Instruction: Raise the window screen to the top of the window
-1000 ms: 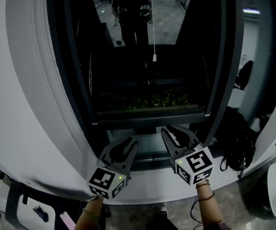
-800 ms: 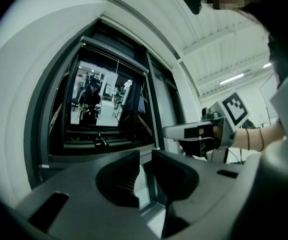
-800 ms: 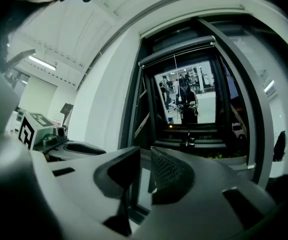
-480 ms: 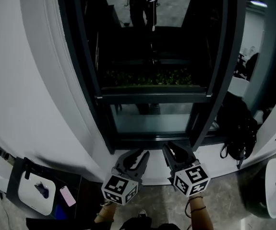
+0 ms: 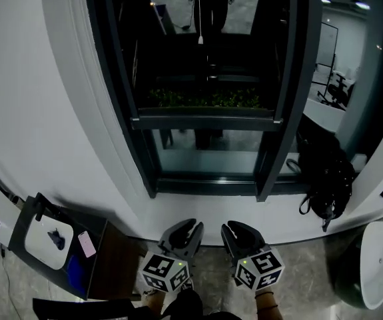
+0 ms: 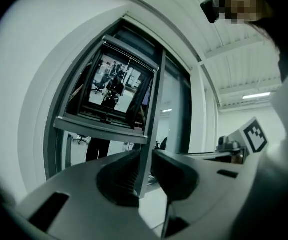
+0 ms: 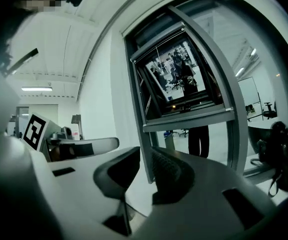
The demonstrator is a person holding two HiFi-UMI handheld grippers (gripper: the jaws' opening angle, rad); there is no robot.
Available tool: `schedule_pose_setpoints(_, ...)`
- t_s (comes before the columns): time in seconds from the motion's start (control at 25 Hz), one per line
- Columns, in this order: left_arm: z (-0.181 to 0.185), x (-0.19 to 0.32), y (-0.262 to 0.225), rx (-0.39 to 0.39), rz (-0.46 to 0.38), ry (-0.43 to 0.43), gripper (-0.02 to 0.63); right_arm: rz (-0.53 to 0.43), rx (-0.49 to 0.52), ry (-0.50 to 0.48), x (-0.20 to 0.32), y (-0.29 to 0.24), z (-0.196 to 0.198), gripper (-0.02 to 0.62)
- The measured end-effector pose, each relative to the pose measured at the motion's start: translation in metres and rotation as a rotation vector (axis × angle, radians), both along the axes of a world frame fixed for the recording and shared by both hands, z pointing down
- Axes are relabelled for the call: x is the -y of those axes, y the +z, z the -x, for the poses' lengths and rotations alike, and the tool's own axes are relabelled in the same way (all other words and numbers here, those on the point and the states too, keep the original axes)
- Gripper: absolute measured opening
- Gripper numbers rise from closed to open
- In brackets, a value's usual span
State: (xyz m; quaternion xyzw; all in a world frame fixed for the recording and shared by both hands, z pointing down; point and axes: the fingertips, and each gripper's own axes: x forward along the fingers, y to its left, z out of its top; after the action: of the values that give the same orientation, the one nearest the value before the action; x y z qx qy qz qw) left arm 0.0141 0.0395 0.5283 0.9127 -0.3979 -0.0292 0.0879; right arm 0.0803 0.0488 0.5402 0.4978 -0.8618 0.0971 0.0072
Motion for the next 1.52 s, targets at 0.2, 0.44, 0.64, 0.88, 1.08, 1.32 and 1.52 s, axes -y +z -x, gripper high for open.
schedule_pose_setpoints(0.2,-0.026,-0.055,0.011,0.017,0.006,-0.005,0.074,0.014,0.020,-0.011,-0.052,0.013,-0.012,0.067)
schedule_pose_setpoints(0.44,-0.033,-0.101,0.023,0.001,0.041,-0.029,0.074,0.028,0.027,-0.004,-0.093,0.019,-0.024,0.067)
schedule_pose_setpoints(0.64,-0.035,-0.128,0.030,0.004,0.056,-0.037,0.074,0.026,0.016,-0.015,-0.119,0.021,-0.020,0.067)
schedule_pose_setpoints(0.88,-0.030,-0.152,0.033,0.017,0.056,-0.036,0.074,0.014,-0.003,-0.028,-0.141,0.023,-0.006,0.067)
schedule_pose_setpoints(1.08,-0.020,-0.167,0.034,0.019,0.059,-0.040,0.074,0.022,0.014,-0.025,-0.153,0.025,0.001,0.067)
schedule_pose_setpoints(1.32,-0.009,-0.181,0.039,0.005,0.075,-0.049,0.074,0.031,-0.001,-0.029,-0.164,0.030,0.010,0.066)
schedule_pose_setpoints(1.52,-0.003,-0.189,0.042,0.003,0.077,-0.057,0.074,0.036,-0.004,-0.037,-0.172,0.033,0.015,0.066)
